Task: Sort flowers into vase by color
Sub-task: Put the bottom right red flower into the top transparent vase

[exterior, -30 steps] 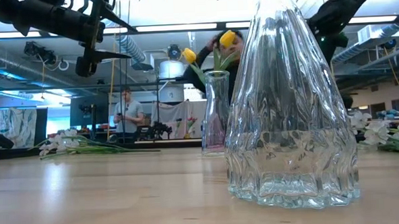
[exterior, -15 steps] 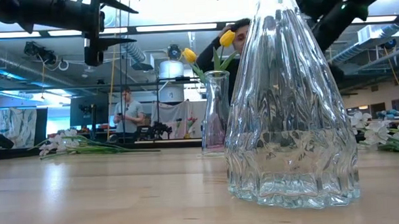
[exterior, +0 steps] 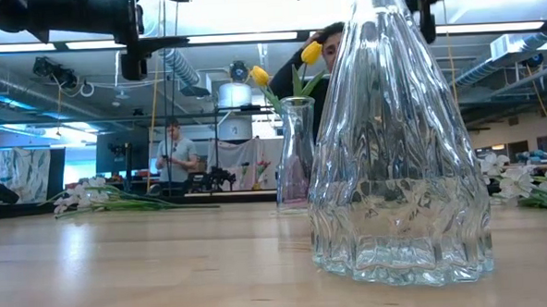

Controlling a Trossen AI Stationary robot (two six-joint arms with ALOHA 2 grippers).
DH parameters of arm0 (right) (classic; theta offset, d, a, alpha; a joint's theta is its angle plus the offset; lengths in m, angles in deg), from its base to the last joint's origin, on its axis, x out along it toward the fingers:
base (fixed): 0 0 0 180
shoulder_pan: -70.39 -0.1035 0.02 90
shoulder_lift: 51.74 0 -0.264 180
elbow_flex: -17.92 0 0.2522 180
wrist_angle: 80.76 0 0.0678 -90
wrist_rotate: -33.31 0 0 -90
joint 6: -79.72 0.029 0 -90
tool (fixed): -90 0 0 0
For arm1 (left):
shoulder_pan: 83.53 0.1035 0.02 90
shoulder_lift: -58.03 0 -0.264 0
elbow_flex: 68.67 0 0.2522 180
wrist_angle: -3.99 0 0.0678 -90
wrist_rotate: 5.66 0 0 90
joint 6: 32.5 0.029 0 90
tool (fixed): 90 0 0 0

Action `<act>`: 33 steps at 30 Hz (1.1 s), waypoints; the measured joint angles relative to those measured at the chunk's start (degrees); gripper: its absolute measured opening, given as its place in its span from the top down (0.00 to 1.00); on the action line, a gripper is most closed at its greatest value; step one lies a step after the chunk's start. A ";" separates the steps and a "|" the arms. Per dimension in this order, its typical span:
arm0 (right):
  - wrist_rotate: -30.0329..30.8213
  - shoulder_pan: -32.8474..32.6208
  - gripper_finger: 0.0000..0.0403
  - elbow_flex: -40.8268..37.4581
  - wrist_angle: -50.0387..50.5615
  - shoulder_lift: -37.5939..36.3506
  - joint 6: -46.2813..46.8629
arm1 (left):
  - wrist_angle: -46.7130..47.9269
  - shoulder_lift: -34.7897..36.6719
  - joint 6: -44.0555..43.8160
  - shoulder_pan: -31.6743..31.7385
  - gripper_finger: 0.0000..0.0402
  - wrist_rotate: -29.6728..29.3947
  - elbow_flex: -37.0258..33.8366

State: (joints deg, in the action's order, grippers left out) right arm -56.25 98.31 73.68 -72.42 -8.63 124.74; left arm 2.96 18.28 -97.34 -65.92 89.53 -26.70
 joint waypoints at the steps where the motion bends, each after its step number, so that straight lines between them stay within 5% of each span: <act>1: 0.03 -0.65 0.98 0.02 -0.91 -0.20 -0.58 | -0.33 -0.02 0.00 0.00 0.32 0.00 0.00; 7: 0.70 -6.67 0.98 0.02 -2.90 1.22 -2.71 | -0.53 -0.02 0.00 0.00 0.32 -0.04 0.00; 19: 16.41 -20.06 0.98 0.02 -6.88 9.51 -12.63 | -0.13 -0.02 0.98 0.00 0.32 -0.85 0.00; 33: 17.99 -24.56 0.98 0.02 -17.42 16.83 -12.65 | 0.09 -0.02 1.66 0.00 0.32 -2.29 0.00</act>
State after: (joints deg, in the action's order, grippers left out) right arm -38.26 73.75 73.70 -89.84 8.19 112.08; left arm 3.05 18.26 -95.68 -65.92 87.23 -26.70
